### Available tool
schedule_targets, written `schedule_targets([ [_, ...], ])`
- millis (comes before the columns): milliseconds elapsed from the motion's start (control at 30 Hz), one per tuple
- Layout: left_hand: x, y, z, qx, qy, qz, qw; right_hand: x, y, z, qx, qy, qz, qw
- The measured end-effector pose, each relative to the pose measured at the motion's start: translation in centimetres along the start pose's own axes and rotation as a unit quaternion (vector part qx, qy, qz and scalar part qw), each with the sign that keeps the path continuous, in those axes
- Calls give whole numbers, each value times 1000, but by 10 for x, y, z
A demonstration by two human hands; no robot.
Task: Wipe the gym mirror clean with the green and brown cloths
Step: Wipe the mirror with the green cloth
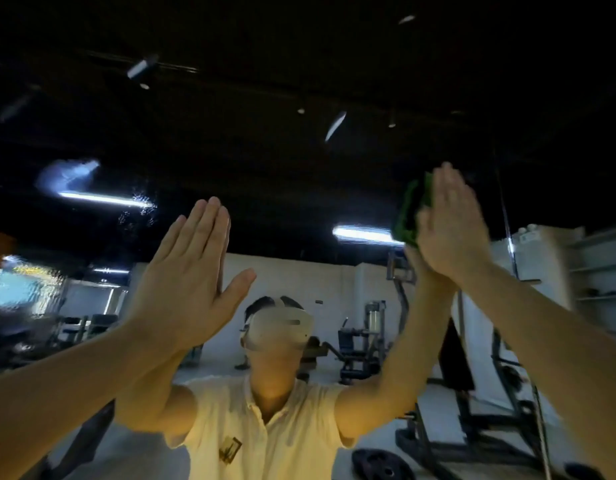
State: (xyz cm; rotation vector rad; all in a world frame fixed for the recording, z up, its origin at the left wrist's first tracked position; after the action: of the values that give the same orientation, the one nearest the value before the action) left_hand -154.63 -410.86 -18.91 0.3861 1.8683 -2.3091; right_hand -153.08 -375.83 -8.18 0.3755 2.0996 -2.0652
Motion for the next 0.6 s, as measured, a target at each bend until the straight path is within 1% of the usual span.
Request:
schedule_targets([
  [67, -1, -1, 0, 3, 4, -3, 1000, 5, 1, -32, 84, -21, 12, 996],
  [133, -1, 0, -1, 10, 9, -7, 1000, 6, -5, -28, 162, -58, 21, 985],
  [200, 1, 0, -1, 12, 10, -8, 1000, -1, -15, 9, 186, -67, 16, 980],
  [233, 1, 0, -1, 12, 10, -7, 1000, -6, -20, 36, 172, -63, 5, 983],
  [267, 1, -1, -1, 13, 10, -6, 1000, -9, -23, 68, 141, -56, -8, 988],
  [333, -3, 0, 2, 19, 15, -5, 1000, -14, -25, 142, 47, -56, -25, 997],
  [433, -21, 22, 27, 5, 41, -19, 999, -15, -1, 245, -82, -59, -30, 994],
  [533, -38, 74, 77, -56, 79, -69, 993, -4, 49, 321, -188, -23, 0, 982],
  [567, -42, 93, 94, -79, 88, -81, 990, 2, 73, 342, -230, -5, 24, 973],
  [600, -42, 111, 110, -99, 95, -82, 987, 7, 101, 362, -281, -9, 38, 959],
])
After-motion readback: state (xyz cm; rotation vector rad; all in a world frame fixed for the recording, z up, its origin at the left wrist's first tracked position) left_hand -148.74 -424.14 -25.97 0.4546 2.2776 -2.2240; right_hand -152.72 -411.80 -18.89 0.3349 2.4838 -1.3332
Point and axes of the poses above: each hand's wrist, its own y-axis away from the middle knuckle, its own x-axis out of the palm, z = x × y, the point moved 7 cm from there along -y, towards the middle knuckle, and after that the axes turned 12 degrees about z, right-handed, at the moved point
